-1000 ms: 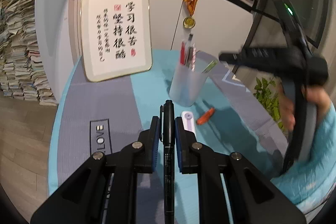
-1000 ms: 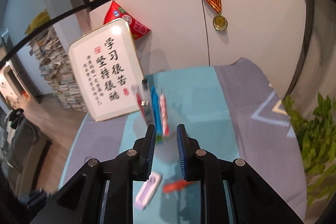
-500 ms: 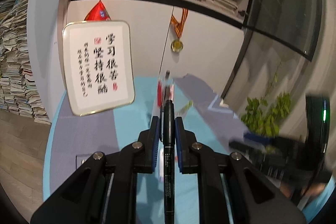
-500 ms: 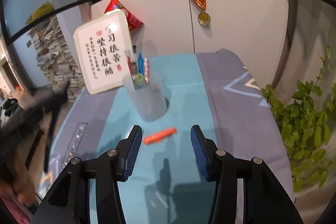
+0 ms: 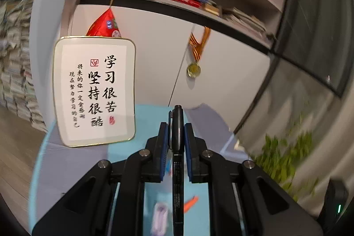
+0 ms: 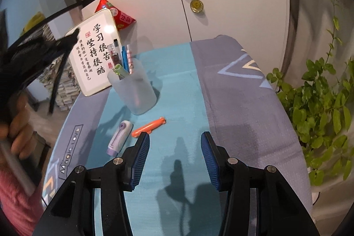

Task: Organize stationery
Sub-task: 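Lower the black marker into the frosted cup with the left tool and release, then move the open left tool down toward the white-lilac highlighter on the cloth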

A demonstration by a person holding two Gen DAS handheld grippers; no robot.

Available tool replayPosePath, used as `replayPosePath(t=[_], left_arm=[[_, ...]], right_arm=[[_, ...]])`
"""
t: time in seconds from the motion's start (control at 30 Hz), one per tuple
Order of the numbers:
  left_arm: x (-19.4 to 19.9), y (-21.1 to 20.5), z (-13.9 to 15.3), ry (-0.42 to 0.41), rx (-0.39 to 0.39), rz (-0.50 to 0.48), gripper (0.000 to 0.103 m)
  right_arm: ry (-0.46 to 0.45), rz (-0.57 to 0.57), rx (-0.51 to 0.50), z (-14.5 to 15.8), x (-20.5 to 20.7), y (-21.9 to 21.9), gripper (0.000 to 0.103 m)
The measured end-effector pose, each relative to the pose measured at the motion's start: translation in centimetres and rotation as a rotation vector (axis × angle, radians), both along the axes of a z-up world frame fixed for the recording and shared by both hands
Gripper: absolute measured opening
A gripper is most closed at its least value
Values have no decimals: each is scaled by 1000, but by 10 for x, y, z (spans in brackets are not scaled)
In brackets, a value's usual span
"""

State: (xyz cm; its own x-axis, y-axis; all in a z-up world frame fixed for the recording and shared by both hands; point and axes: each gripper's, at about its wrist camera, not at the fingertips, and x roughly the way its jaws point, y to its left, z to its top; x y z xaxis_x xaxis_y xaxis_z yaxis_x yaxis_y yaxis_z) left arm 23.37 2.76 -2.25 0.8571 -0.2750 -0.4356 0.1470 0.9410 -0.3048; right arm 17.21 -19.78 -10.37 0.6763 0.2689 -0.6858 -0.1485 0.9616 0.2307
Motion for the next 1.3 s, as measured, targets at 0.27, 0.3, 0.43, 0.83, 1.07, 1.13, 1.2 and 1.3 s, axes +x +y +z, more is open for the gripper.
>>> replayPosePath(t=[0.27,0.3,0.43,0.83,1.07,1.13,1.2,1.3], left_arm=[[26,-3,-18,26,-26,59,13],[26,-4,-19,25,-25,58,13],[23,-4,-17,-6,-33,64,13],[5,-6,-9,-52,-2,27,4],[-1,13,-31,83,87,-37,20],[-4,30,-49,155,159,-13,30],[-6,52,-66,230,205,19,31],[-3,84,-87,332,162,72,35]], right_arm=[[3,-6,-10,-3,5,-7,49],[7,-8,-8,-4,7,-8,49],[19,0,-4,-8,10,-6,49],[21,11,-1,-8,7,-2,49],[14,17,-8,-6,-2,-3,49],[16,8,-9,-6,-4,-6,49],[21,3,-3,-8,-5,-7,49],[42,10,2,-14,-1,-4,49]])
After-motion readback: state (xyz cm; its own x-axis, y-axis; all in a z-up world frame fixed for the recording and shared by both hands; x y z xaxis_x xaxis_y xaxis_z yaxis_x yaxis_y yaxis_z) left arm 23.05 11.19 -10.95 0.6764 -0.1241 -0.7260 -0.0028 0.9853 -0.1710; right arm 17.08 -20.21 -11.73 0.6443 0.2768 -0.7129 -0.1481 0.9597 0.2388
